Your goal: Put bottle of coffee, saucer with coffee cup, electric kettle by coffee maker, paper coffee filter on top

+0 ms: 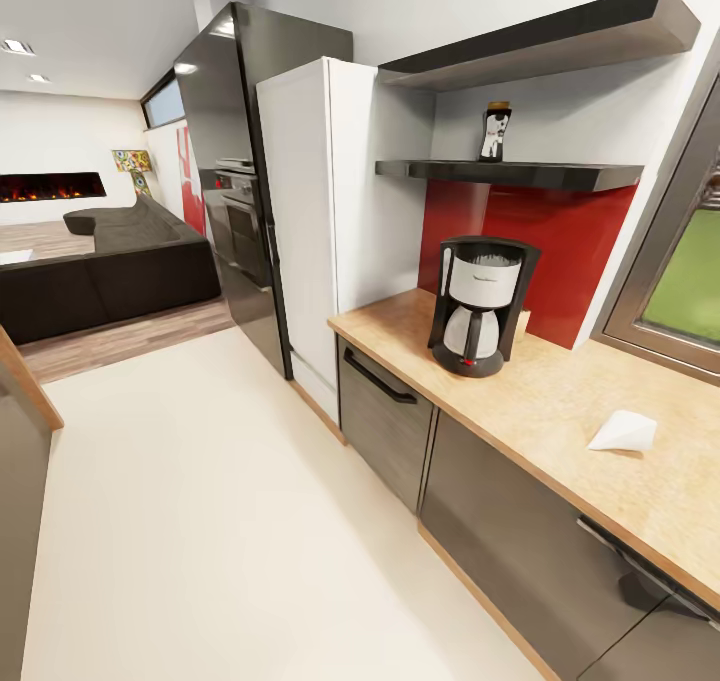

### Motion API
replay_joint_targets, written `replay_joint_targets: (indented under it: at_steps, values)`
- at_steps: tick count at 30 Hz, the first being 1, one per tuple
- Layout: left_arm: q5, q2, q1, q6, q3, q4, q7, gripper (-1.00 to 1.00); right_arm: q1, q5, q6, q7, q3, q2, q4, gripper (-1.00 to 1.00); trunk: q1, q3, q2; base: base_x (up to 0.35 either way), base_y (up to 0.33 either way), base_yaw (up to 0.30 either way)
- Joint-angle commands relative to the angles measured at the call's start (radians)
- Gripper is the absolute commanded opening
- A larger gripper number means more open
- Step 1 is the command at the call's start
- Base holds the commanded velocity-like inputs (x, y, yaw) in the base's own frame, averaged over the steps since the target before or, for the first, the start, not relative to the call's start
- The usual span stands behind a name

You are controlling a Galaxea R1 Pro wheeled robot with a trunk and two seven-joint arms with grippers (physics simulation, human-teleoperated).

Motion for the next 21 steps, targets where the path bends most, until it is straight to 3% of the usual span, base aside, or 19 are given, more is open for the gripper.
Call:
replay_joint_targets:
  at_steps: [1, 10, 11, 14, 18, 21]
  values:
    - [0.005, 0.000, -0.001, -0.003, 0.000, 0.003, 0.000, 1.00, -0.001, 0.001, -0.003, 0.000, -0.001, 0.000, 0.000, 1.00, 0.001, -0.002, -0.002, 0.000, 0.000, 0.000]
    - [0.003, -0.001, -0.001, 0.002, -0.004, 0.065, -0.001, 1.00, -0.001, -0.002, -0.003, 0.003, 0.004, 0.008, -0.002, 1.00, 0.001, -0.002, -0.002, 0.000, 0.000, 0.000]
    - [-0.058, 0.002, -0.001, 0.015, -0.026, 0.118, 0.000, 1.00, -0.001, -0.003, 0.000, 0.005, 0.006, 0.025, -0.148, 1.00, 0.001, -0.002, -0.002, 0.000, 0.000, 0.000]
    - [-0.090, 0.004, -0.001, 0.018, -0.029, 0.159, 0.008, 1.00, -0.001, -0.003, 0.008, 0.006, 0.007, 0.041, -0.282, 1.00, 0.001, -0.002, -0.002, 0.000, 0.000, 0.000]
    - [-0.104, 0.005, -0.001, 0.020, -0.030, 0.208, 0.022, 1.00, -0.001, -0.002, 0.032, 0.005, 0.014, 0.079, -0.414, 1.00, 0.001, -0.002, -0.002, 0.000, 0.000, 0.000]
    - [-0.108, 0.011, -0.001, 0.020, -0.031, 0.232, 0.035, 1.00, -0.001, -0.002, 0.076, 0.005, 0.062, 0.110, -0.526, 1.00, 0.001, -0.002, -0.002, 0.000, 0.000, 0.000]
